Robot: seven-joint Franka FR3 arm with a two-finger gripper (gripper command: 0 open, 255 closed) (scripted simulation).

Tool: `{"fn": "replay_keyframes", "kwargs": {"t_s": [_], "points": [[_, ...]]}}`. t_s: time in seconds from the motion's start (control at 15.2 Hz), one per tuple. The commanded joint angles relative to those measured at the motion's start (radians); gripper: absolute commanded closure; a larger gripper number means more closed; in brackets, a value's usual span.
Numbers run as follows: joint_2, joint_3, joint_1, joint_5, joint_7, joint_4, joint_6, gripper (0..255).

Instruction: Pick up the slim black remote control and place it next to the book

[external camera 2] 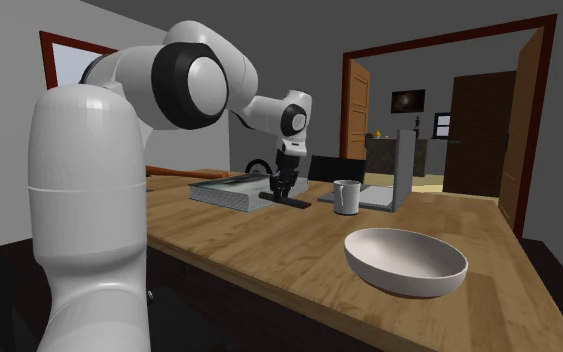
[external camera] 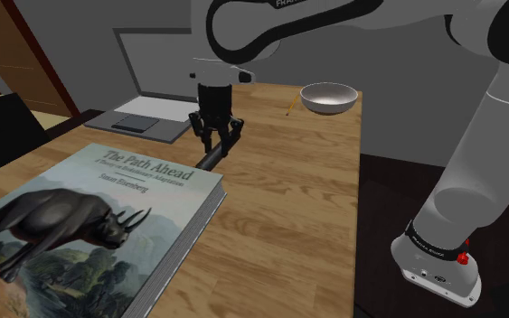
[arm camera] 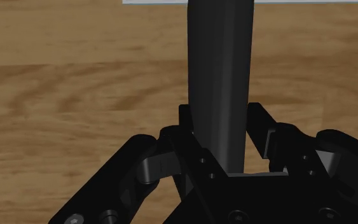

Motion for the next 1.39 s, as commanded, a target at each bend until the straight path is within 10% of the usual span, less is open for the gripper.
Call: {"fn": "replay_keyframes", "kwargs": {"t_s": [0.0,0.73,0.79,1.32], "points": [[0.006,0.001,0.002,-0.002,-0.002,-0.02,0.026,255],[0.012,0.001,0.003,-0.003,-0.009,-0.06,0.071,255],[0.012,0.001,0.003,-0.003,-0.009,-0.06,0.07,0],[-0.005,-0.007,-0.009,0.003,-0.012,0.021,-0.027,0]]}}
